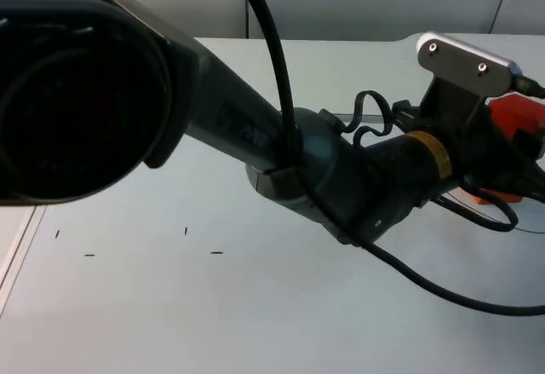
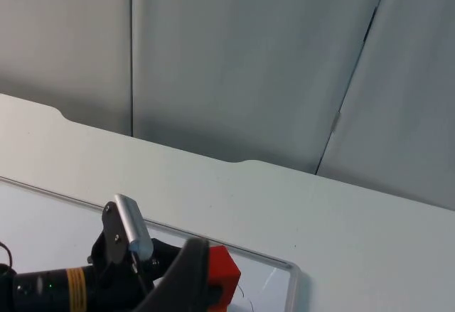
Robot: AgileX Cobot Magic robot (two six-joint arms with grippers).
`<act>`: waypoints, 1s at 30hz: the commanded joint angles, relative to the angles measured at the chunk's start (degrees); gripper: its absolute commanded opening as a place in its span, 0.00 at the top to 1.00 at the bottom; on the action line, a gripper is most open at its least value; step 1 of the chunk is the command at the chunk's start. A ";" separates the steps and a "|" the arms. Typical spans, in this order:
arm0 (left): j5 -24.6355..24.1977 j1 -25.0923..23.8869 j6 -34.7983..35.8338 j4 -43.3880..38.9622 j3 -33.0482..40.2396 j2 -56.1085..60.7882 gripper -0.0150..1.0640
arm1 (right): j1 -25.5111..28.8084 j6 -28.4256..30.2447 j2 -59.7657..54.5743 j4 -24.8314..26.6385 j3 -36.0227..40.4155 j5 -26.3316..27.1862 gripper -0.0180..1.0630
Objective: Pick up one cube with the left hand and another cube with the right hand. First place the cube in the right hand at the target position, then stack the cube in the left hand on top.
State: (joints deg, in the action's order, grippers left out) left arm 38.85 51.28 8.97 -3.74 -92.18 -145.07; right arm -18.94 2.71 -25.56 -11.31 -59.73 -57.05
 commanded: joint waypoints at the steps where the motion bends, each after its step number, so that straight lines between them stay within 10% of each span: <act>1: 1.97 0.23 0.47 -0.04 -0.37 -0.12 0.99 | -0.17 0.32 0.08 -0.43 0.18 0.78 0.01; 30: 3.29 0.23 -0.27 -0.22 -0.60 -1.99 0.99 | -0.17 0.32 0.08 -0.43 0.18 0.78 0.01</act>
State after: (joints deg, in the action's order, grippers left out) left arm 41.78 51.28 8.76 -3.98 -92.39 -146.87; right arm -18.94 2.71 -25.56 -11.31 -59.73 -57.05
